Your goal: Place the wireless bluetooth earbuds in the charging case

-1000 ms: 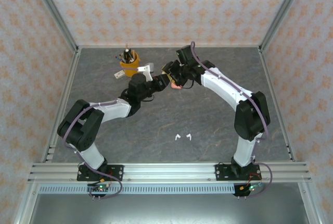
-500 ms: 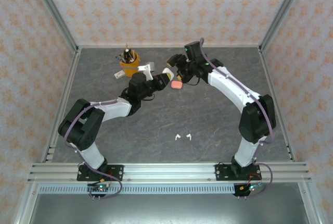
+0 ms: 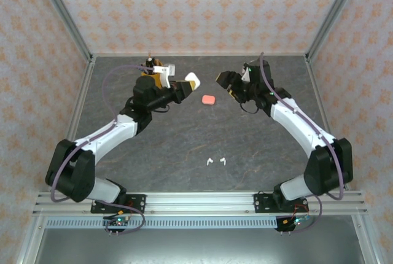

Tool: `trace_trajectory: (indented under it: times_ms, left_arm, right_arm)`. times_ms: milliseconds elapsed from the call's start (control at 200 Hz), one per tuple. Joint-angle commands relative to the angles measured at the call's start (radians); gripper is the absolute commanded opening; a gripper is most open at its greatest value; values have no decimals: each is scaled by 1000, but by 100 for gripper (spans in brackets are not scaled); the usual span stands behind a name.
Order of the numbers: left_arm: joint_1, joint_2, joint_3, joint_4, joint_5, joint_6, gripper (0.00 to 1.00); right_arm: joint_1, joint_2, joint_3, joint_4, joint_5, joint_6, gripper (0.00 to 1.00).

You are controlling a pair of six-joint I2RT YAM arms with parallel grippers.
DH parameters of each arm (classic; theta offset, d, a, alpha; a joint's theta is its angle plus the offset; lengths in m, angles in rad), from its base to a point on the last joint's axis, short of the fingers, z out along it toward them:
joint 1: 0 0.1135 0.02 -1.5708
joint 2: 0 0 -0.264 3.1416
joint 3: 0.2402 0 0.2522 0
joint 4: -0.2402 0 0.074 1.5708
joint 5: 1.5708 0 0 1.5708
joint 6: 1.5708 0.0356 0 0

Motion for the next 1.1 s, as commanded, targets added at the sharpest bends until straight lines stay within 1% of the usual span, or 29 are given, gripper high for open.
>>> trace_trajectory:
  times_ms: [0, 65, 155, 315, 590, 896, 1096]
  left_arm:
    - [29, -44, 20, -92, 127, 79, 13]
    - [33, -58, 27, -120, 150, 98, 14]
    - [33, -61, 49, -150, 176, 115, 14]
    - [33, -56, 73, -164, 203, 119, 14]
    - [31, -46, 85, -165, 208, 110, 13]
    - [28, -31, 98, -165, 214, 106, 13]
    - [16, -31, 101, -158, 231, 106, 13]
  right_arm:
    - [1, -74, -59, 208, -156, -95, 74]
    - [6, -80, -78, 263, -211, -81, 74]
    - [32, -79, -76, 293, -250, -87, 74]
    - [87, -52, -24, 269, -256, -118, 73]
    - [120, 14, 34, 267, -270, -120, 73]
    - [123, 85, 67, 257, -255, -116, 71]
    - [109, 150, 91, 236, -175, -102, 69]
